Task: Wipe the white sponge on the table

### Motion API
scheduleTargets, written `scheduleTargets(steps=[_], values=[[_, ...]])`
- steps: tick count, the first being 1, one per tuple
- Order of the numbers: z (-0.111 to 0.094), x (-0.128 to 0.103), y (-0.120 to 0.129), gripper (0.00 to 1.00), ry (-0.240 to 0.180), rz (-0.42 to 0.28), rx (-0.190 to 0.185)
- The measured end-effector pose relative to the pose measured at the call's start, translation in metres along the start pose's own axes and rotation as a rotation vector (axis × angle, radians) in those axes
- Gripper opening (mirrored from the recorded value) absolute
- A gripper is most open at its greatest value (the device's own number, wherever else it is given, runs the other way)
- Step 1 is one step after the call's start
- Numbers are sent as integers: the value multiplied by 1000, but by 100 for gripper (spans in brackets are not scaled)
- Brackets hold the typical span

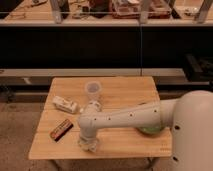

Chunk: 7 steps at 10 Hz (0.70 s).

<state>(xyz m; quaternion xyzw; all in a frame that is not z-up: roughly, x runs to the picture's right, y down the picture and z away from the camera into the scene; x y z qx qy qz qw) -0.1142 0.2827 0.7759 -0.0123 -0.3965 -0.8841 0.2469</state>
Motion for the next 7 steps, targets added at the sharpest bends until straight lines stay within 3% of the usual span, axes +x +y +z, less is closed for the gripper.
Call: scheduleTargets(steps=[2, 4, 7], values=[[0, 27, 16, 0, 17, -10, -4], [2, 43, 49, 0, 18, 22, -15], [0, 37, 108, 0, 4, 110, -56]])
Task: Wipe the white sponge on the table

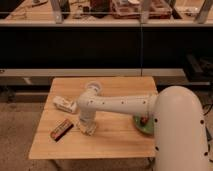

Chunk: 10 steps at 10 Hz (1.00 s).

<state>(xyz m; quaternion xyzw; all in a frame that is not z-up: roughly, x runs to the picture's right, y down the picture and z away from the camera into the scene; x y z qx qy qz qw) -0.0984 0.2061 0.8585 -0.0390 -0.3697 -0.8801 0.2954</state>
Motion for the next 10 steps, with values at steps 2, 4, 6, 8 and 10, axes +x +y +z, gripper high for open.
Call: scheduleTargets(steps=[2, 4, 6, 8, 10], values=[[-6, -25, 38, 0, -22, 80, -34], [-5, -77, 55, 0, -62, 175, -45], [-3, -121, 52, 0, -96, 220, -44], [-2, -150, 31, 0, -121, 206, -44], [-2, -149, 8, 0, -119, 142, -50]])
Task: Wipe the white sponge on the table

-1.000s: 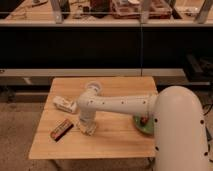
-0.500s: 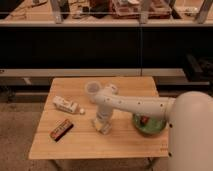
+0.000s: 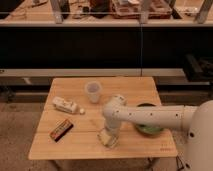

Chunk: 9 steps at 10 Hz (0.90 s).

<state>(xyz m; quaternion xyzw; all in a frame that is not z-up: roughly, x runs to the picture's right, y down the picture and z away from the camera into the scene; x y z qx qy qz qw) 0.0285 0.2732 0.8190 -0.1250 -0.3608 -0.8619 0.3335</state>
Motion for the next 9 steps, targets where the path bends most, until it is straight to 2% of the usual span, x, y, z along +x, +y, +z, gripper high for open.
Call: scheduleTargets(steps=[2, 4, 5, 7, 8, 9], values=[[-5, 17, -44, 0, 16, -110, 0], [-7, 33, -75, 0, 31, -177, 10], [-9, 55, -97, 0, 56, -216, 20], [-13, 86, -112, 0, 90, -239, 30], [-16, 108, -110, 0, 110, -232, 27], [-18, 118, -103, 0, 120, -225, 19]])
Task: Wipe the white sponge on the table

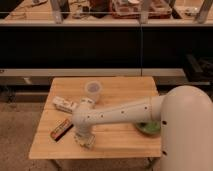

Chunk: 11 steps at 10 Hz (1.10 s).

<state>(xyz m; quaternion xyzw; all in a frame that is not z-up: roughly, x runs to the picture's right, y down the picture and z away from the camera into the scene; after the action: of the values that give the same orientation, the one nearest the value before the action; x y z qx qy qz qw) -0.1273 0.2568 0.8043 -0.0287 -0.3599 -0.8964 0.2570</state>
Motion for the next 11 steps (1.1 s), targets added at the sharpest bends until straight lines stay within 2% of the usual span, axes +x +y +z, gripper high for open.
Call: scheduleTargets(steps=[2, 4, 5, 7, 9, 11], values=[[1, 8, 39, 0, 0, 59, -21], [1, -4, 74, 0, -17, 126, -41], [-1, -20, 100, 0, -29, 186, -57], [-3, -54, 129, 0, -58, 266, -79], [2, -100, 139, 0, -107, 330, -89], [1, -128, 131, 0, -127, 356, -95]])
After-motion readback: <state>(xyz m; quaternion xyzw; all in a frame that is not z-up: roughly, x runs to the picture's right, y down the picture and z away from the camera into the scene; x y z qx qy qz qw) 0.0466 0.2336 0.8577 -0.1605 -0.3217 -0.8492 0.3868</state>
